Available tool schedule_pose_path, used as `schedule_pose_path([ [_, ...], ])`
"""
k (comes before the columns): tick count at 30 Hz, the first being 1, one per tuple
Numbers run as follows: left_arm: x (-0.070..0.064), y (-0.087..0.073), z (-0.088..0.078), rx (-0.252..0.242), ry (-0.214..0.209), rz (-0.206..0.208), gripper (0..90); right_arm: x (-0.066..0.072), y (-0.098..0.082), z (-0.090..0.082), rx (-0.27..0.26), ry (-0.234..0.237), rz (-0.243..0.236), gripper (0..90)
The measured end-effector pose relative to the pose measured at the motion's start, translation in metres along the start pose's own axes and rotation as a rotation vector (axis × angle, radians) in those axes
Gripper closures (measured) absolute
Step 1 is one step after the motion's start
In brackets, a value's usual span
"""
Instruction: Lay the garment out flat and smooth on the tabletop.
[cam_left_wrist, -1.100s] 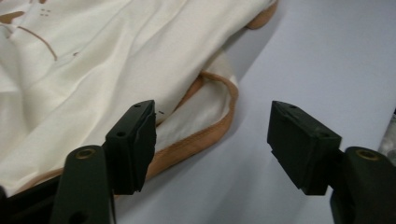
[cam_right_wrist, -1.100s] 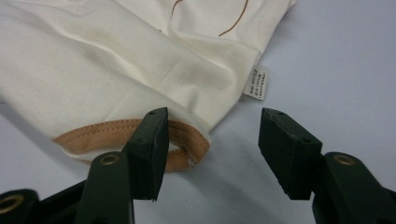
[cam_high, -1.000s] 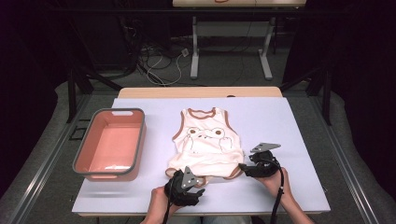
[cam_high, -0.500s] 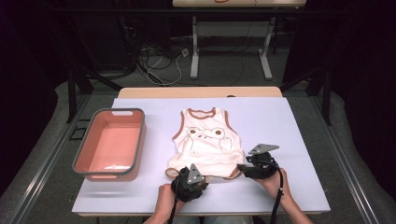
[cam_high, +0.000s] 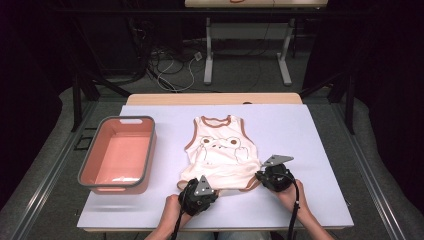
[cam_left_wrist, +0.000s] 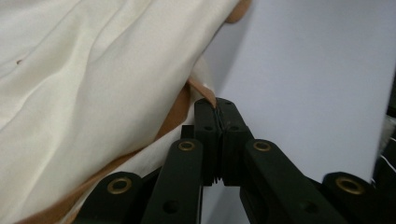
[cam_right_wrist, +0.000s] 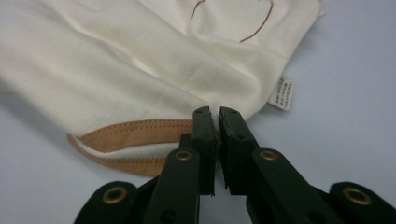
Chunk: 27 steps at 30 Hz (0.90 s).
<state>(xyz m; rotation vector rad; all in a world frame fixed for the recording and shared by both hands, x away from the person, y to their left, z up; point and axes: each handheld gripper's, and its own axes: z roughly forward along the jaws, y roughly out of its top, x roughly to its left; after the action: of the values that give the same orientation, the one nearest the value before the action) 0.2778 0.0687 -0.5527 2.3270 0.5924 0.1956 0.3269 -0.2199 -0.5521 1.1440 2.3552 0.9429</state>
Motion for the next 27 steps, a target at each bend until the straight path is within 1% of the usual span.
schedule_pose_path([
  [1, 0.002, -0.002, -0.004, -0.001, -0.015, 0.004, 88.6, 0.001, 0.001, -0.001, -0.003, -0.010, -0.004, 85.9],
  [2, 0.003, -0.003, -0.008, 0.004, -0.015, 0.007, 88.6, 0.001, 0.002, -0.002, -0.011, -0.021, -0.005, 86.0],
  [3, 0.004, -0.004, -0.011, 0.001, -0.015, 0.004, 88.6, 0.001, 0.003, -0.004, -0.019, -0.027, 0.010, 86.0],
  [4, 0.005, -0.005, -0.014, 0.001, -0.020, 0.004, 88.6, 0.000, 0.004, -0.005, -0.026, -0.032, 0.006, 86.0],
  [5, 0.007, -0.007, -0.019, -0.008, -0.019, -0.002, 88.6, -0.001, 0.004, -0.007, -0.022, -0.032, 0.010, 86.0],
  [7, 0.012, -0.010, -0.024, -0.008, -0.024, 0.000, 88.6, -0.005, 0.005, -0.008, -0.029, -0.050, 0.042, 86.0],
  [8, 0.014, -0.010, -0.026, -0.001, -0.022, 0.005, 88.6, -0.006, 0.004, -0.007, -0.029, -0.054, 0.052, 85.9],
  [9, 0.017, -0.012, -0.026, 0.012, -0.029, -0.003, 88.6, -0.007, 0.004, -0.007, -0.030, -0.052, 0.050, 85.8],
  [10, 0.020, -0.013, -0.026, 0.019, -0.024, 0.002, 88.6, -0.008, 0.003, -0.004, -0.021, -0.059, 0.059, 85.4],
  [11, 0.021, -0.014, -0.025, 0.025, -0.023, -0.007, 88.6, -0.008, 0.003, -0.002, -0.013, -0.058, 0.058, 84.9],
  [12, 0.023, -0.015, -0.024, 0.038, -0.016, -0.004, 88.5, -0.008, 0.003, -0.001, -0.010, -0.058, 0.063, 84.0],
  [13, 0.024, -0.016, -0.022, 0.046, -0.022, -0.007, 88.2, -0.009, 0.002, 0.001, -0.002, -0.054, 0.050, 82.4],
  [14, 0.024, -0.016, -0.021, 0.055, -0.017, -0.007, 87.1, -0.008, 0.003, 0.002, 0.003, -0.048, 0.057, 80.3],
  [15, 0.024, -0.015, -0.020, 0.052, -0.014, -0.005, 83.2, -0.007, 0.003, 0.002, 0.004, -0.046, 0.054, 78.5],
  [16, 0.021, -0.014, -0.019, 0.056, -0.018, 0.005, 80.3, -0.007, 0.003, 0.002, -0.010, -0.034, 0.052, 76.6],
  [17, 0.020, -0.013, -0.018, 0.056, -0.013, 0.011, 75.8, -0.006, 0.003, -0.001, -0.004, -0.037, 0.044, 74.8],
  [18, 0.017, -0.012, -0.017, 0.064, -0.007, 0.026, 71.8, -0.006, 0.004, -0.003, -0.011, -0.026, 0.032, 72.7],
  [19, 0.015, -0.011, -0.016, 0.068, -0.002, 0.038, 68.0, -0.005, 0.004, -0.007, -0.006, -0.017, 0.036, 70.6],
  [20, 0.012, -0.010, -0.015, 0.066, 0.008, 0.048, 65.6, -0.004, 0.004, -0.009, -0.025, -0.020, 0.021, 69.3],
  [21, 0.011, -0.009, -0.014, 0.071, 0.015, 0.057, 64.6, -0.002, 0.004, -0.013, -0.024, -0.014, 0.013, 67.8],
  [22, 0.010, -0.009, -0.012, 0.077, 0.025, 0.071, 63.7, -0.001, 0.004, -0.015, -0.038, -0.006, 0.000, 67.0],
  [23, 0.008, -0.008, -0.011, 0.066, 0.036, 0.065, 62.8, 0.002, 0.004, -0.018, -0.035, 0.000, -0.005, 66.2],
  [24, 0.007, -0.008, -0.010, 0.055, 0.043, 0.059, 63.6, 0.006, 0.004, -0.021, -0.046, 0.000, -0.027, 65.6],
  [25, 0.007, -0.008, -0.009, 0.049, 0.055, 0.059, 64.5, 0.009, 0.003, -0.023, -0.050, 0.005, -0.037, 64.9],
  [27, 0.007, -0.008, -0.007, 0.035, 0.056, 0.048, 67.2, 0.015, 0.003, -0.026, -0.052, 0.009, -0.061, 63.8],
])
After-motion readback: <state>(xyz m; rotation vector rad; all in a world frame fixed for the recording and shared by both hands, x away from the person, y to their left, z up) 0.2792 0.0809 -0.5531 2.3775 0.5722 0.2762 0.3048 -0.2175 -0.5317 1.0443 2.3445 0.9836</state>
